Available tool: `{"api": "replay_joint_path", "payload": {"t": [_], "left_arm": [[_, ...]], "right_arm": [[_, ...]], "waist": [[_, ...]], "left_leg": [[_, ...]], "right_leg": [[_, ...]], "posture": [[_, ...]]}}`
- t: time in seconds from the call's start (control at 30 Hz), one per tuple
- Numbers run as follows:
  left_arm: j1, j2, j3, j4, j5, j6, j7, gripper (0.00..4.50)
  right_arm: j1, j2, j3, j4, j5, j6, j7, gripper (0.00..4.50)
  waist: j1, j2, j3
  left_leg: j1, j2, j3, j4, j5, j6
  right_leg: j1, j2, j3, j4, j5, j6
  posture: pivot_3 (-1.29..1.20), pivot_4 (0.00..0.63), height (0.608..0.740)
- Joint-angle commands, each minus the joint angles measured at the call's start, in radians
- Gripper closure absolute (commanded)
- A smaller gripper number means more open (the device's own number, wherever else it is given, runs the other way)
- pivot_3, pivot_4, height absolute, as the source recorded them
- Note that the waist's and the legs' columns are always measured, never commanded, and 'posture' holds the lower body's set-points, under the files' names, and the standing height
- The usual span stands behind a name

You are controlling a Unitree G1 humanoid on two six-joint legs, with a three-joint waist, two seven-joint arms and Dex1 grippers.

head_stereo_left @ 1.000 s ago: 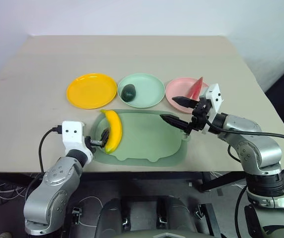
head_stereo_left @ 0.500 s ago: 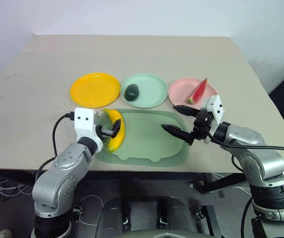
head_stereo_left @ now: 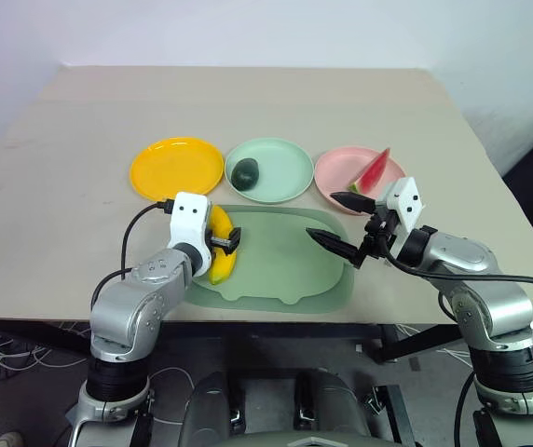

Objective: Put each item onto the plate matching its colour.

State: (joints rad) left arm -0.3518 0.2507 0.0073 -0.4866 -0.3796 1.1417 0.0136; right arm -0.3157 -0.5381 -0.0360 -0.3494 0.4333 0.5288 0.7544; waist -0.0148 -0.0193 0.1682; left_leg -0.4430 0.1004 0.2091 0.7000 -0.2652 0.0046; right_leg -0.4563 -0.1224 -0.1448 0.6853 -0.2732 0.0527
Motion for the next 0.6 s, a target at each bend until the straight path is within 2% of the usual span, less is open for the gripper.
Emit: {"api": "replay_joint_path", "payload": {"t": [0.03, 0.07, 0.17, 0.3, 0.43, 0.6], "left_arm": [[-0.004, 0.015, 0.001, 0.001, 0.038, 0.049, 0.018, 0.0], [-0.006, 0.017, 0.0, -0.002, 0.04, 0.062, 0.017, 0.0], [-0.006, 0.011, 0.011, -0.01, 0.045, 0.08, 0.021, 0.52], [-0.008, 0.0, 0.028, -0.005, 0.045, 0.106, 0.023, 1.74], [-0.012, -0.023, 0.049, 0.004, 0.044, 0.136, 0.026, 2.53], [-0.004, -0.025, 0.059, -0.027, 0.054, 0.096, 0.024, 2.66]], "right_arm": [[-0.008, 0.006, 0.011, -0.017, -0.005, -0.029, -0.004, 0.01], [-0.008, 0.004, 0.019, -0.016, -0.009, -0.034, -0.001, 0.01], [-0.02, 0.002, 0.031, 0.009, -0.023, -0.051, 0.005, 0.0], [-0.036, -0.01, 0.047, 0.042, -0.046, -0.076, 0.023, 0.0], [-0.049, -0.025, 0.066, 0.074, -0.081, -0.104, 0.042, 0.0], [-0.059, -0.021, 0.068, 0.096, -0.095, -0.12, 0.049, 0.0]], "waist": [[0.0, 0.0, 0.0], [0.0, 0.0, 0.0], [0.0, 0.0, 0.0], [0.0, 0.0, 0.0], [0.0, 0.0, 0.0], [0.0, 0.0, 0.0]], "left_leg": [[0.0, 0.0, 0.0, 0.0, 0.0, 0.0], [0.0, 0.0, 0.0, 0.0, 0.0, 0.0], [0.0, 0.0, 0.0, 0.0, 0.0, 0.0], [0.001, 0.0, 0.0, 0.0, 0.0, 0.0], [0.001, 0.0, 0.0, 0.0, 0.0, 0.0], [0.001, 0.0, 0.0, 0.0, 0.0, 0.0]], "right_leg": [[0.0, 0.0, 0.0, 0.0, 0.0, 0.0], [0.0, 0.0, 0.0, 0.0, 0.0, 0.0], [0.0, 0.0, 0.0, 0.0, 0.0, 0.0], [0.0, 0.0, 0.0, 0.0, 0.0, 0.0], [0.001, 0.0, 0.0, 0.0, 0.0, 0.0], [0.001, 0.0, 0.0, 0.0, 0.0, 0.0]], "posture": [[0.0, 0.15, 0.695], [0.0, 0.15, 0.695], [0.0, 0.15, 0.695], [0.0, 0.15, 0.695], [0.0, 0.15, 0.695], [0.0, 0.15, 0.695]]}}
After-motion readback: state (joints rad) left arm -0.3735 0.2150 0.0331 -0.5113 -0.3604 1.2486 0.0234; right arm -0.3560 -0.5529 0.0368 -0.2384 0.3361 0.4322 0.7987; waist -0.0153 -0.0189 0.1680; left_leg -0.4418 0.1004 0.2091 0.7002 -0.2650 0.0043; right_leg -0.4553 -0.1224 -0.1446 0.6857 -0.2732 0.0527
